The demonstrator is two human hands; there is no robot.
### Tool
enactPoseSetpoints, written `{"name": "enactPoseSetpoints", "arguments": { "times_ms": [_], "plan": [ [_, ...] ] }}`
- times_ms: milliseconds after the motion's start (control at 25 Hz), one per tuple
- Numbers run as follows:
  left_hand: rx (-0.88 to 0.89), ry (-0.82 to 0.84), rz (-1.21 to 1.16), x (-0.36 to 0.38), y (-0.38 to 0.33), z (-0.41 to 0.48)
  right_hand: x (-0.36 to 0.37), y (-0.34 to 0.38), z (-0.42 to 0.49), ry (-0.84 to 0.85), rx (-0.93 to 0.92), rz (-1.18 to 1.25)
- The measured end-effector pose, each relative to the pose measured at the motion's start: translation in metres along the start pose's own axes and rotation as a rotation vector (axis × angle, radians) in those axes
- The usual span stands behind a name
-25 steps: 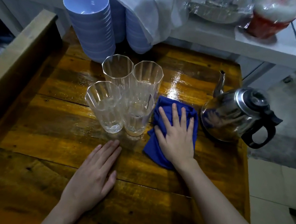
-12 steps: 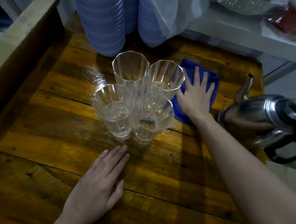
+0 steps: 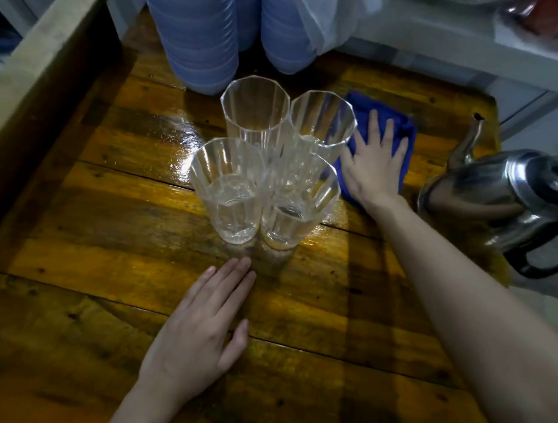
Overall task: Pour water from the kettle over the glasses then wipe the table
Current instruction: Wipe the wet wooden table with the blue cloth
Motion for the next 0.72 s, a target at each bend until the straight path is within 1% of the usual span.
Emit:
{"name": "enactPoseSetpoints", "arguments": {
  "times_ms": [240, 360, 520, 720],
  "plan": [
    [0.006, -0.013, 0.002, -0.002, -0.001, -0.002, 0.010, 0.001, -0.088, -0.008, -0.012, 0.001],
    [0.014, -0.038, -0.005, -0.003, -0.002, -0.002, 0.008, 0.003, -0.146, -0.025, -0.040, 0.041],
    [0.027, -0.076, -0.028, -0.007, -0.004, -0.006, 0.014, 0.001, -0.226, -0.002, 0.005, 0.031],
    [-0.013, -0.151, -0.194, -0.027, 0.012, -0.022, 0.022, 0.018, -0.291, 0.017, -0.017, 0.001]
  ]
}}
Point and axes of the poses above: each hand's wrist, its own z-axis towards the middle knuckle, its own x-axis out of the palm, y = z × x, the point moved 10 cm from there along z, towards the middle knuckle
